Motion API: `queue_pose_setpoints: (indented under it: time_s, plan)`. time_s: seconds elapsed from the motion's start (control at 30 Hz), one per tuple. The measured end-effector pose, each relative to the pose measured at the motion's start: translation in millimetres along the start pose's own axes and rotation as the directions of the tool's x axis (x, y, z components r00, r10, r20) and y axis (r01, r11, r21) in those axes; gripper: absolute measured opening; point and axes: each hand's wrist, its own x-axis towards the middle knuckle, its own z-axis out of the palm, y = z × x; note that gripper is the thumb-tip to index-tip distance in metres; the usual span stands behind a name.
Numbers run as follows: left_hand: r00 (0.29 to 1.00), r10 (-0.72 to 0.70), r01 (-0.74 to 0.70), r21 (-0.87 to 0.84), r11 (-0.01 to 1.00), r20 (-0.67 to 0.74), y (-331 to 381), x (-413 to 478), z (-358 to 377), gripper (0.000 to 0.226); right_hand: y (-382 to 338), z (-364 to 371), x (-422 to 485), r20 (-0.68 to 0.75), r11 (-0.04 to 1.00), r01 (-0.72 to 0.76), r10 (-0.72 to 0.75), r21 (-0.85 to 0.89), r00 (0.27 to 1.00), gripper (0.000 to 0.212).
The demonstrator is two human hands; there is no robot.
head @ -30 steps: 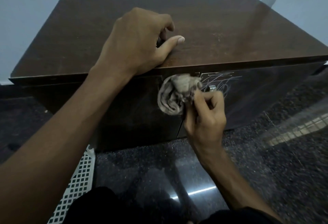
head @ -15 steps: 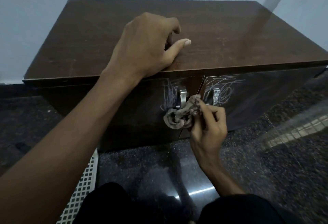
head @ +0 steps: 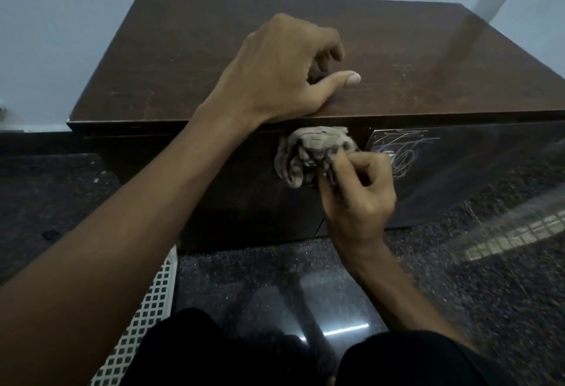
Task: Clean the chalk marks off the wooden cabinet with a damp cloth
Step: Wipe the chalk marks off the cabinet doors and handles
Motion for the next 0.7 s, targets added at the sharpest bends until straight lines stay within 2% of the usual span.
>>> queue_pose_setpoints:
  time_s: [0.13,0.23,0.3,0.37,0.43,0.5,0.57,0.63,0.7]
  plan:
    - [0.964,0.181,-0.171,-0.069,0.983,0.197,-1.9,-1.4,-6.1,0.062,-8.8,1.2,-8.7,0.190,0.981,0.159,-0.137,-0.108,0.972,0.013]
    - [0.935,0.234,-0.227,-0.055,0.972,0.265,-6.2,-3.2,-7.2,0.060,-8.0,0.3,-23.7,0.278,0.977,0.166,-0.124,-0.132,0.953,0.012]
    - [0.940,0.221,-0.213,-0.059,0.975,0.258,-7.3,-4.1,-7.0,0.057,-7.9,-3.0,-21.1,0.234,0.988,0.105,-0.076,-0.114,0.969,0.011]
    - [0.947,0.213,-0.197,-0.087,0.976,0.239,-6.5,-4.5,-6.4,0.049,-10.3,-6.6,-8.8,0.129,0.997,-0.001,0.011,-0.078,0.992,0.010]
    - [0.960,0.190,-0.163,-0.139,0.977,0.207,-6.5,-4.1,-5.5,0.039,-10.5,-8.5,6.2,0.034,0.993,-0.108,0.109,-0.053,0.993,0.014]
    - [0.969,0.153,-0.115,-0.194,0.974,0.193,-8.2,-2.9,-4.4,0.035,-10.5,-9.3,14.3,0.004,0.986,-0.156,0.156,-0.061,0.988,0.017]
    - [0.974,0.126,-0.077,-0.245,0.966,0.189,-10.9,-1.4,-3.0,0.032,-12.1,-8.3,13.1,0.006,0.990,-0.125,0.125,-0.069,0.992,0.011]
    - [0.974,0.123,-0.069,-0.266,0.961,0.191,-12.7,-0.7,-2.2,0.031,-12.9,-2.8,8.0,0.022,0.996,-0.019,0.021,-0.084,1.000,0.006]
    - [0.971,0.139,-0.085,-0.262,0.961,0.197,-12.6,-0.6,-1.8,0.031,-14.8,3.5,-0.4,0.075,0.987,0.113,-0.105,-0.111,0.992,0.010]
